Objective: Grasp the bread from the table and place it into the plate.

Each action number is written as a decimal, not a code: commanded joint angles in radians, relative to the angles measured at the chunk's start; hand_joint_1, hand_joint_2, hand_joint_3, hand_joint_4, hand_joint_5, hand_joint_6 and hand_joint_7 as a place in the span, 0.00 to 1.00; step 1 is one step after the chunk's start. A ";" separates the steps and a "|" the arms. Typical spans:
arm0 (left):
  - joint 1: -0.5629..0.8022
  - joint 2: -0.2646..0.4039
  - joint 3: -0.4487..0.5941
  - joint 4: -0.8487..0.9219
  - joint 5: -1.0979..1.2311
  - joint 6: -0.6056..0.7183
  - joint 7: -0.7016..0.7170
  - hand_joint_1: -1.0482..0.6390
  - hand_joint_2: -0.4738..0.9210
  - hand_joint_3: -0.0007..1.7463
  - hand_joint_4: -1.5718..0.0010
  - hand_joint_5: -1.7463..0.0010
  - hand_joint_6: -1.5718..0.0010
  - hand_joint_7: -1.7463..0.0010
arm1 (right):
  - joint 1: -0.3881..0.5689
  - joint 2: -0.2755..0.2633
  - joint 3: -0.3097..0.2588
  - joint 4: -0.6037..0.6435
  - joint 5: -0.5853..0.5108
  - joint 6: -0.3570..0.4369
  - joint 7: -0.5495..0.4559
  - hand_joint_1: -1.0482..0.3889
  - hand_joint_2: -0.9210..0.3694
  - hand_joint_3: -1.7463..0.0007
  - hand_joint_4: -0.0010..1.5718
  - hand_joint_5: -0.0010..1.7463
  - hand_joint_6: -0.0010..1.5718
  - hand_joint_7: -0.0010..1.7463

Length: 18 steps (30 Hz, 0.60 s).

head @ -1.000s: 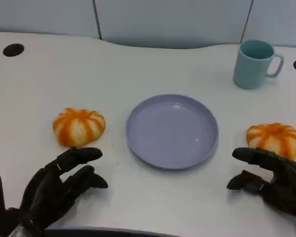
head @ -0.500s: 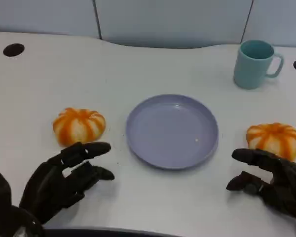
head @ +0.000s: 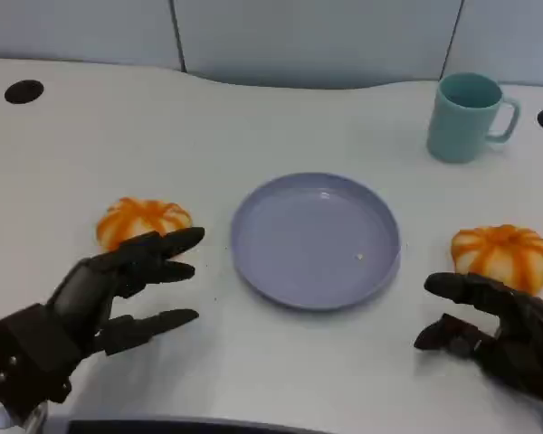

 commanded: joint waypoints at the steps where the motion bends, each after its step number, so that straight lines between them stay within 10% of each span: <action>1: -0.022 0.080 -0.024 -0.049 0.135 -0.037 0.100 0.37 0.99 0.00 0.86 0.70 0.72 1.00 | 0.018 0.004 0.004 0.006 -0.005 0.000 -0.011 0.49 0.00 0.90 0.42 0.65 0.57 0.19; 18: -0.108 0.233 -0.108 -0.169 0.431 0.036 0.294 0.28 0.99 0.00 0.85 0.87 0.77 1.00 | 0.017 0.010 0.010 0.008 -0.005 -0.006 -0.027 0.50 0.00 0.91 0.41 0.65 0.56 0.19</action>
